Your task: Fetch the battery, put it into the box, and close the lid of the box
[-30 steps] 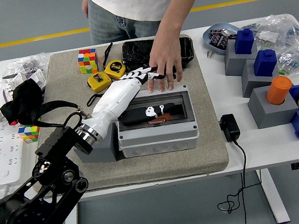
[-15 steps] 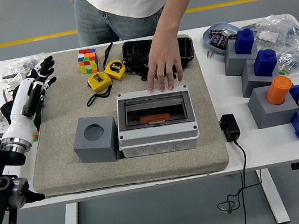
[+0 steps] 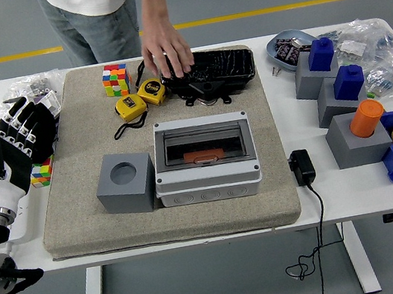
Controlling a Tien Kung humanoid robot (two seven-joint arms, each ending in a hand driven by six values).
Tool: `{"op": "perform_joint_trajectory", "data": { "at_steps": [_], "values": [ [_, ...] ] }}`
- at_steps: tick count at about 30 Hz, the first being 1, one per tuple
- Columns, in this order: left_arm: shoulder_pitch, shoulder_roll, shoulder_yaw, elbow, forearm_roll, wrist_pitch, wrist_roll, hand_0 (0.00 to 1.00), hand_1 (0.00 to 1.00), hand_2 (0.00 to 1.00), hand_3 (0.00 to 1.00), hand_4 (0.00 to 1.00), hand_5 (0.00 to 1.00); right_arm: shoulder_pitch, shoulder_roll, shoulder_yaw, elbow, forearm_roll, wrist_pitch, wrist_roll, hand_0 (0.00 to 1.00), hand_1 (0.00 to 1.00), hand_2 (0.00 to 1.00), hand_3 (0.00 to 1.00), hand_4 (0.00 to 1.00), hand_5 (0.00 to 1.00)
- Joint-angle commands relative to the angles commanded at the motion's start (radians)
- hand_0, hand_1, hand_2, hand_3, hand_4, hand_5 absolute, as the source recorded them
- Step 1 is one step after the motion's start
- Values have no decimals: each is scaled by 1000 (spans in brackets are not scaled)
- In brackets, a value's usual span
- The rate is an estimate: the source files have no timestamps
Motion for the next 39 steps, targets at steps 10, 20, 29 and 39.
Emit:
{"op": "perform_joint_trajectory", "data": {
  "at_steps": [10, 20, 29, 39],
  "values": [
    [-7, -1, 22, -7, 30, -2, 13, 856, 844, 783, 756, 998, 983, 1, 4, 14, -1, -14, -1, -1, 751, 697, 715, 757, 998, 998],
    [-11, 3, 24, -10, 37, 2, 13, 839, 824, 767, 747, 998, 959, 5, 6, 17, 1, -15, -2, -2, 751, 697, 713, 757, 998, 998],
    [-12, 1, 30, -9, 37, 3, 14, 828, 818, 761, 744, 998, 945, 7, 3, 17, 0, -12, -1, 0, 751, 697, 713, 757, 998, 998],
    [-12, -2, 21, -9, 38, 8, 9, 826, 814, 757, 743, 998, 938, 8, 3, 19, -1, -11, 0, -1, 751, 698, 714, 757, 998, 998]
  ]
}}
